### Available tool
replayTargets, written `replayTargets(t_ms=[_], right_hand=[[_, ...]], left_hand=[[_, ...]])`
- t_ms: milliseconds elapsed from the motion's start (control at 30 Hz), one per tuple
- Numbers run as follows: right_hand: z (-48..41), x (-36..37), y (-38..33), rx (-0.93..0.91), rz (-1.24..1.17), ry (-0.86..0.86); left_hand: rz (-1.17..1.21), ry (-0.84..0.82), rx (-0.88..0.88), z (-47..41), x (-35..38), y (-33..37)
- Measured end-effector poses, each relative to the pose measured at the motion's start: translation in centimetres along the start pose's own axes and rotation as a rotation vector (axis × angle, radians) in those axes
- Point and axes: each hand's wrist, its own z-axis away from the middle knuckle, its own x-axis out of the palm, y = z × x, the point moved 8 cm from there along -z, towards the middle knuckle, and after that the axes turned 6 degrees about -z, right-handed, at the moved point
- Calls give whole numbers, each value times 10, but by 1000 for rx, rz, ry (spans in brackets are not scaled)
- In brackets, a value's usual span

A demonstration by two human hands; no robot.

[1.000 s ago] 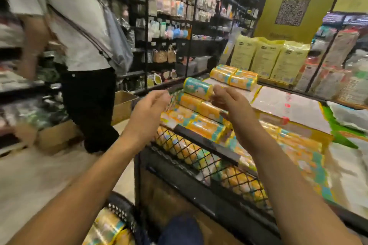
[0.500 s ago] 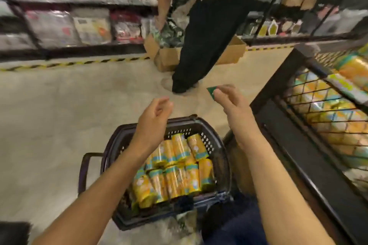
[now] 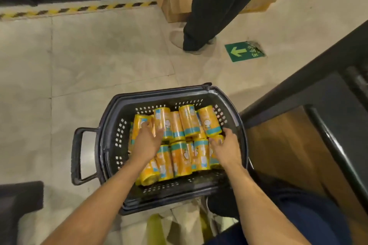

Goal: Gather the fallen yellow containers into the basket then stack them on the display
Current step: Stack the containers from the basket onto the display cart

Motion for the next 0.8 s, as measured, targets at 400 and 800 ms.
replayTargets(t_ms=[400, 800], right_hand=[[-23, 46, 49, 178, 382, 17], [-17, 44, 42, 121, 288, 148]], left_hand=[[-283, 115, -51, -46, 41, 15], [-254, 196, -26, -44, 44, 12]])
